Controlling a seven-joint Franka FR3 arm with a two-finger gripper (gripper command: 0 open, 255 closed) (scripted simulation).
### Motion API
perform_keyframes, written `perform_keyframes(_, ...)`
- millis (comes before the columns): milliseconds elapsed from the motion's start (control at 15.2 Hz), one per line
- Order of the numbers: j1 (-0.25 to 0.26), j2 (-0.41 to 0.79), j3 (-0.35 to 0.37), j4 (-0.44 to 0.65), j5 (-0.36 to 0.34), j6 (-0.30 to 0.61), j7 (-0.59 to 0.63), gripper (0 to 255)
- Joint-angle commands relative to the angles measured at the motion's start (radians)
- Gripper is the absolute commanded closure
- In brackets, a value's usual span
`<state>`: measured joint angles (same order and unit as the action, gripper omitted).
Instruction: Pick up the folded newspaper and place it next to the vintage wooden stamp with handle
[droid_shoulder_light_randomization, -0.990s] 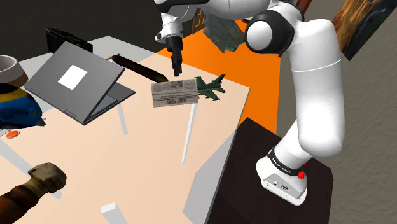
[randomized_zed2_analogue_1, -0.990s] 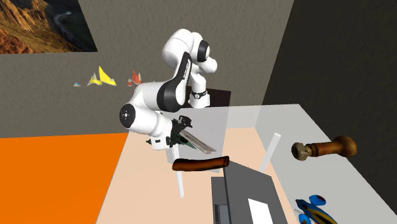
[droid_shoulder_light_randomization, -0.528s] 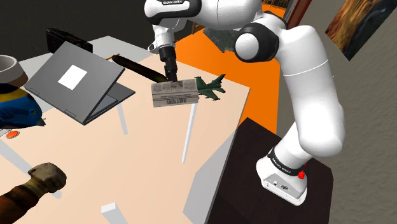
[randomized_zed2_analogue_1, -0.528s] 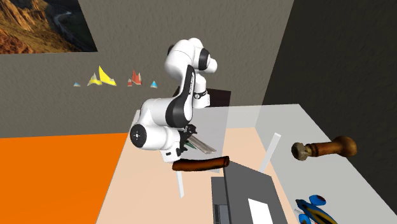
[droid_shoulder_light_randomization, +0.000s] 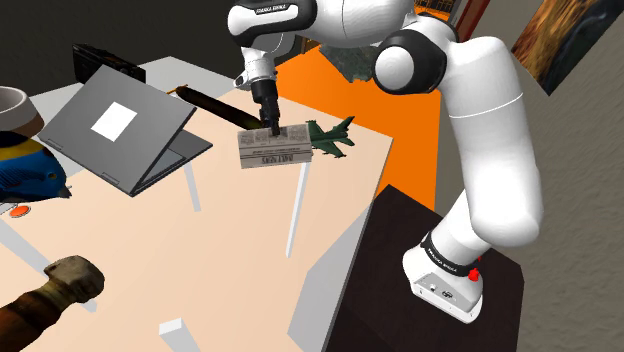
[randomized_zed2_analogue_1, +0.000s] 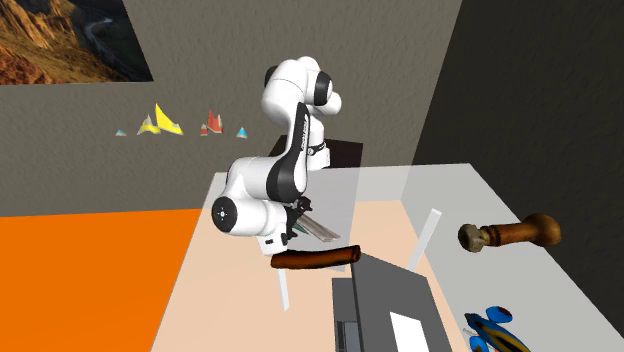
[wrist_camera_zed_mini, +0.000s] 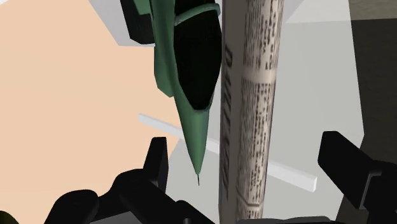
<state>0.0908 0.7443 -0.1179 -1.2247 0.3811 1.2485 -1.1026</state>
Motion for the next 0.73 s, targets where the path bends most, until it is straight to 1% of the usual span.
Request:
perform_keyframes(0,0.0,-0.001,0.0,-0.001,0.0,0.001,0.0,0)
perform_keyframes(66,0.0,0.0,0.0,-0.001,0.0,0.0,0.0,0)
perform_keyframes(132,0.0,0.0,0.0,-0.001,0.0,0.0,0.0,255)
perform_keyframes(660,0.0,0.001,0.0,0.002,0.0,-0.001,0.001,255)
